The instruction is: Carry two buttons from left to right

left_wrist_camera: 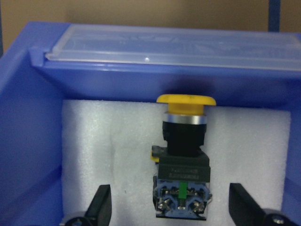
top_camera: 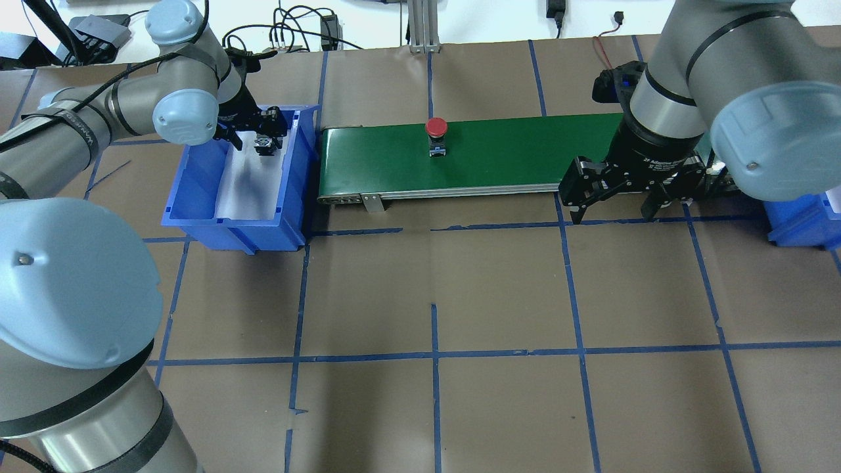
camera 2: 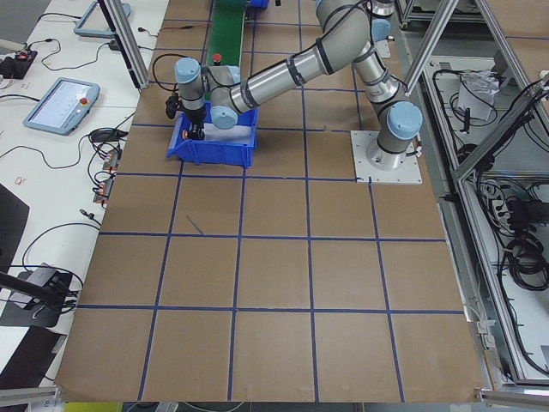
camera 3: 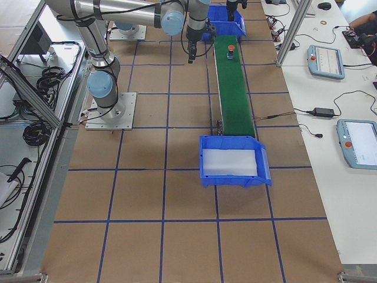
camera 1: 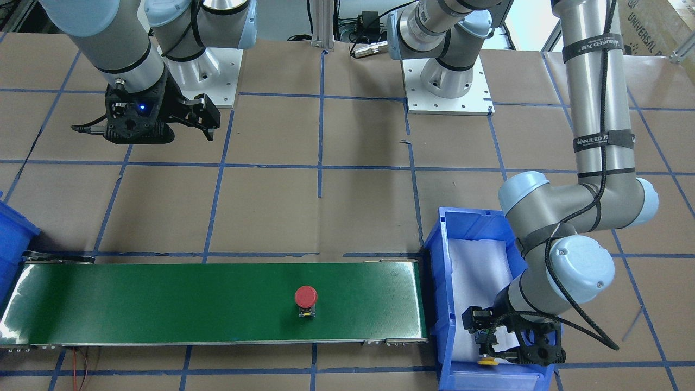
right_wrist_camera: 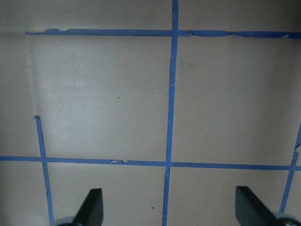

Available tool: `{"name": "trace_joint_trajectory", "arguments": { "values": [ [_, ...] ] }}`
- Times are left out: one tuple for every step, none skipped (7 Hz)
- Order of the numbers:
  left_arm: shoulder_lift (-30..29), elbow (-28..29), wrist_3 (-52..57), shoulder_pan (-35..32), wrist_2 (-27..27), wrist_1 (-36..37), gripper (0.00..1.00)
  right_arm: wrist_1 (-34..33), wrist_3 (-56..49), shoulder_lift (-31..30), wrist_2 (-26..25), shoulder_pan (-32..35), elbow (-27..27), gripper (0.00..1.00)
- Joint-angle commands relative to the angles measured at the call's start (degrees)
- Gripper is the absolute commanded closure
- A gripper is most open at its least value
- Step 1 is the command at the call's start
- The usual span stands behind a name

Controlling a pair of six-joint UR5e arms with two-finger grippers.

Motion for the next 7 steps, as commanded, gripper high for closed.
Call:
{"name": "trace_joint_trajectory", "arguments": {
  "values": [
    [-0.04,0.05,0.32,0.01,0.02,0.03,0.57,0.09,-0.07,-0.07,0.03,0.07,-0.02,0.00],
    [0.22,-0.21,0.40,0.01,-0.07,0.03,0.63,0.01,-0.07,-0.07,0.03,0.16,-0.02,0.00],
    [1.26,-1.34,0.49,0.01,0.02,-0.06,0.66,0.01,-0.07,-0.07,0.11,0.25,-0.02,0.00],
    [1.80,-1.79,0.67,0.01,0.19,-0.06,0.69,0.01,-0.07,-0.07,0.20,0.25,-0.02,0.00],
    [2.67,-1.88,0.49,0.01,0.28,-0.67,0.69,0.01,-0.07,-0.07,0.12,0.16,-0.02,0.00],
    [4.07,-2.32,0.32,-0.07,0.28,-1.45,0.69,0.01,-0.07,0.02,0.12,0.16,-0.02,0.00],
    [6.00,-3.10,-0.03,-0.07,0.45,-3.03,0.69,0.01,-0.33,0.02,0.20,0.07,0.07,0.00]
  ]
}}
